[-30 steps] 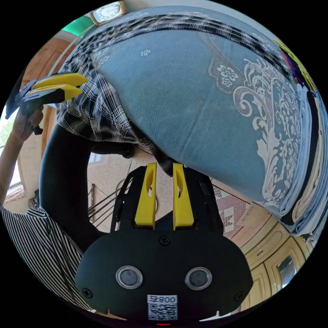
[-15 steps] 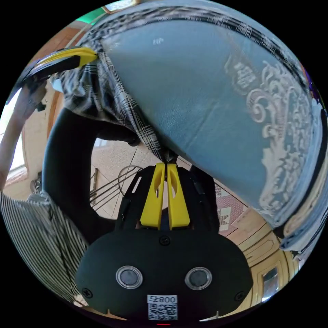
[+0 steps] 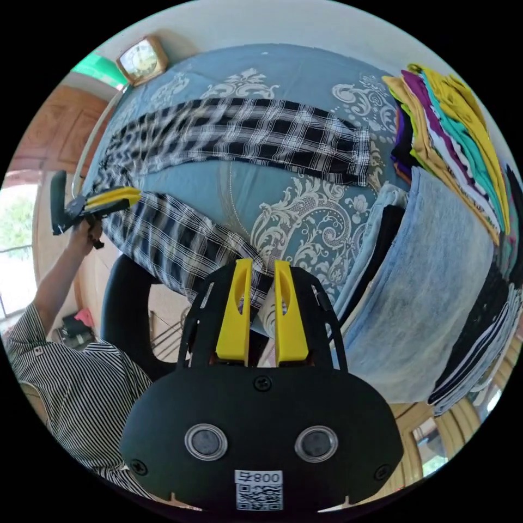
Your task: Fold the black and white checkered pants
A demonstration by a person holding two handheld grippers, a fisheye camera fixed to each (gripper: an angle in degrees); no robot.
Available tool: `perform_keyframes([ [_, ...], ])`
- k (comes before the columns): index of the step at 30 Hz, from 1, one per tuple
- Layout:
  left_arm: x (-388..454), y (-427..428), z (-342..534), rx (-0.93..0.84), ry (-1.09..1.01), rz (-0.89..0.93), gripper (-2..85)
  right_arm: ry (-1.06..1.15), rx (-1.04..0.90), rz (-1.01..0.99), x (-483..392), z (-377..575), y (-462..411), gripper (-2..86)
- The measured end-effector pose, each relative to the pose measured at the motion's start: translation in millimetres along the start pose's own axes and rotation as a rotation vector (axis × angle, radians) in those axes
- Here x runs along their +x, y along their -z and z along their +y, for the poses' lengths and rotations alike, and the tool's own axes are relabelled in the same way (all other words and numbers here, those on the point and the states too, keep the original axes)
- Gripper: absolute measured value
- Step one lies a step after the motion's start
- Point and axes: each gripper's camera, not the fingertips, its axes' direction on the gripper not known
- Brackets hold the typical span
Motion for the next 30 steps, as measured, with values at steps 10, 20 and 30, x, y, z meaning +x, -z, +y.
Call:
perform_keyframes([
  [10,-73,24,92,0.014,0.250,-0.083,6.7,-0.202,-0.029,-0.012,7,58,-54,7.5],
  [20,-128,56,137,0.108,0.422,-0.114,2.9,-0.140,-0.040,0.070,27,62,-3,1.1],
  [30,-151,33,93,0.019,0.316,-0.147,6.8,-0.216,-0.068,0.060,40,75,-3,6.9],
])
